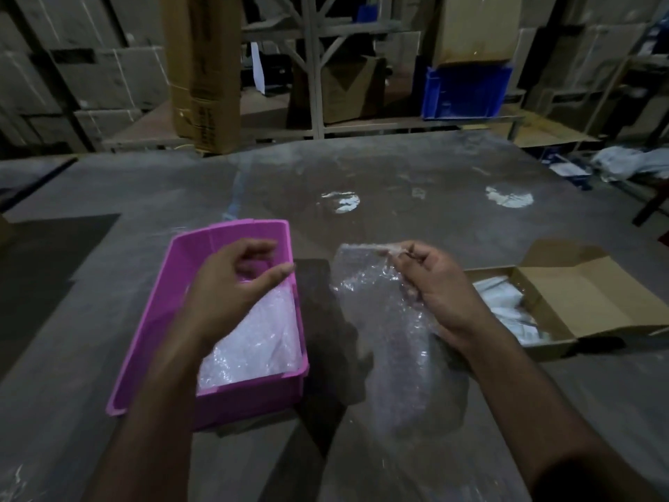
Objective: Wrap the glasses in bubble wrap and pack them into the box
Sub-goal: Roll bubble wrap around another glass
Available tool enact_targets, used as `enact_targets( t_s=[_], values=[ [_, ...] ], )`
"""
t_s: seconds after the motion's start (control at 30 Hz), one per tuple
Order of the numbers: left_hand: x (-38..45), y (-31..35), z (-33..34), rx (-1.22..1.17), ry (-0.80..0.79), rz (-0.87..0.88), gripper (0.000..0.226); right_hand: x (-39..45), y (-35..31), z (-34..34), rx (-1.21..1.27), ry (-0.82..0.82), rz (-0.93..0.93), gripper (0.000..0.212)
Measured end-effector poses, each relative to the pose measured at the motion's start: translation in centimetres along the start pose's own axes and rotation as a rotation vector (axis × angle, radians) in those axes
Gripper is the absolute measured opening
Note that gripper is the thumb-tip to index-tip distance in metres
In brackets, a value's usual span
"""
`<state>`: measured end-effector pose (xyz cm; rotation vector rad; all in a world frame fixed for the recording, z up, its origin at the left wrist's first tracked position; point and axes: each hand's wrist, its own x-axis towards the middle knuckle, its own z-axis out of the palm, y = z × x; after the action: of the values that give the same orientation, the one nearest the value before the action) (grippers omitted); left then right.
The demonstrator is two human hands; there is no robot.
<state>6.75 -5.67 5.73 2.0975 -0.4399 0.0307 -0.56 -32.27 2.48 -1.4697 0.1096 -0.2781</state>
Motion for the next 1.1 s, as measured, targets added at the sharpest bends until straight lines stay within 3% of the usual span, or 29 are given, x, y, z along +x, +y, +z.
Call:
enact_targets(
  t_s=[0.1, 0.2, 0.27, 0.4, 0.5, 0.67, 0.8, 0.97, 1.1],
  values=[
    [0.2, 3.3, 4.2, -0.246, -0.225, 0.121, 0.069, -0.6, -1.2, -0.2, -0.009, -0.075, 0.014, 0.021],
    [0.8, 4.9, 8.1, -0.357, -0.299, 0.156, 0.036, -1.4, -2.2, -1.1, -0.068, -0.108, -0.003, 0.017],
    [1.0, 5.3, 9.9, -0.471, -0.296, 0.142, 0.017, -2.2, -2.2, -2.5, -0.066, -0.09, -0.006, 0.021],
    [1.3, 5.6, 11.5, -0.544, -0.233, 0.086, 0.014, -4.4, -1.5, -6.4, -0.033, 0.013, 0.028, 0.041],
    [1.4, 5.8, 12.6, -0.545, -0.226, 0.06, 0.006, -6.0, -0.8, -9.0, -0.074, 0.113, -0.001, 0.031],
    [1.0, 7.3, 15.0, -0.566, -0.317, 0.049, 0.02, -6.9, -0.4, -11.7, 0.061, 0.227, -0.04, 0.021],
    [0.2, 8.6, 16.2, -0.613, -0.424, -0.022, 0.034, -6.9, -0.5, -13.5, 0.177, 0.199, -0.004, 0.02],
    [0.1, 8.8, 17.7, -0.701, -0.418, -0.142, 0.024, -7.0, -0.6, -14.7, 0.276, 0.127, 0.069, 0.022],
    [-0.4, 8.0, 18.6, -0.558, -0.297, -0.081, 0.013, -6.9, 0.2, -14.3, 0.206, 0.204, 0.167, 0.016]
  ],
)
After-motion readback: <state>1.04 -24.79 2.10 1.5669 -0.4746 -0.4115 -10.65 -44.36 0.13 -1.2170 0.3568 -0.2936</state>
